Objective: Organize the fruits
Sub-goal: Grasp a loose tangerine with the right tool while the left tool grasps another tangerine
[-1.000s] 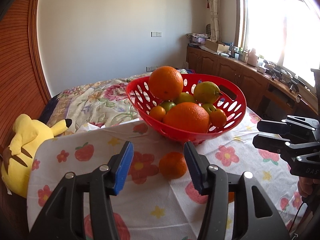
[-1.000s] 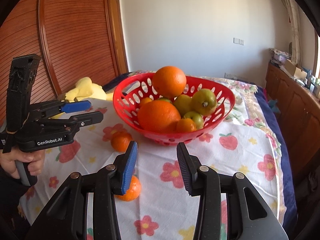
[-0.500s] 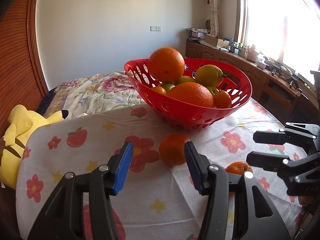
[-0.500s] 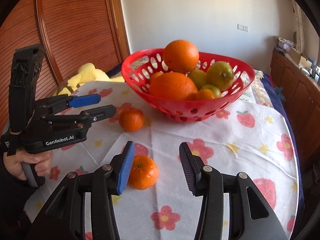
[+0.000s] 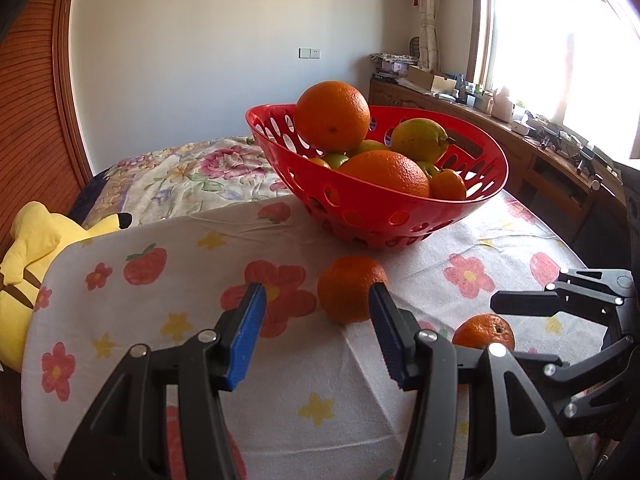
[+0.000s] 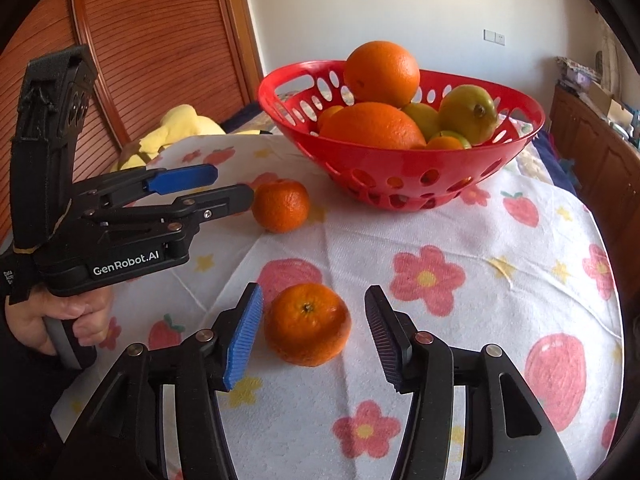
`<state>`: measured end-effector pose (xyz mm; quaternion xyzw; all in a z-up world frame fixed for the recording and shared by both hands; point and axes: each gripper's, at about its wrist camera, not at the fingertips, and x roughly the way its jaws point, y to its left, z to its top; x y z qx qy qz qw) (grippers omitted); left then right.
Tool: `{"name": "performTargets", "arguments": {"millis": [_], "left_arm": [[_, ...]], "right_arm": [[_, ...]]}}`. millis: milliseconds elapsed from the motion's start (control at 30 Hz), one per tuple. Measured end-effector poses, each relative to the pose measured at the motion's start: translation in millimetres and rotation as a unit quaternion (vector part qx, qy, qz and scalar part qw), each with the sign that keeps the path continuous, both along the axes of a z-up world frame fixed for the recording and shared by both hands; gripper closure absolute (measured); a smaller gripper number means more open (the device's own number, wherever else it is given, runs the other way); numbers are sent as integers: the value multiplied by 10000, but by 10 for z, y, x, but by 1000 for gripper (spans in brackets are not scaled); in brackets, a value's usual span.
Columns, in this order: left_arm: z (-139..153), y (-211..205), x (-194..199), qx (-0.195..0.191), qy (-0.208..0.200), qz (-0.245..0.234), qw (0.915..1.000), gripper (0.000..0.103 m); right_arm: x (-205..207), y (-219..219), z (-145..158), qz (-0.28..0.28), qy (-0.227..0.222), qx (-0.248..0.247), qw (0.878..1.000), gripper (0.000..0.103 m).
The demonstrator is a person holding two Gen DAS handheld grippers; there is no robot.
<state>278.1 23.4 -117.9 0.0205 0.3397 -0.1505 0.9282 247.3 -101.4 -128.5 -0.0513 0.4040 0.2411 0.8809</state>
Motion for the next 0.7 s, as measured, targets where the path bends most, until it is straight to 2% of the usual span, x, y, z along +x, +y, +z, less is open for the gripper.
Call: {"name": "performTargets", "arguments": {"millis": [233, 400, 500, 600, 700], "left_arm": [[-22, -23, 6, 27, 8, -15, 10000, 50], [-42, -46, 9, 36, 40, -38, 10000, 49], [-54, -43, 24, 20, 81, -44, 10000, 47], [-67, -74, 49, 49, 141, -92, 9998, 47], [-67, -117, 52, 109, 192, -126, 9997, 47]], "right_arm": [[3, 35, -96, 46, 81, -58, 9999, 49], [2, -8, -83, 139, 101, -9, 9999, 56], [-13, -51, -44, 0, -101, -102, 9999, 57], [19, -148, -22, -128, -118, -33, 9998, 57], [28, -198, -39, -238, -192, -171, 9994, 57]]}}
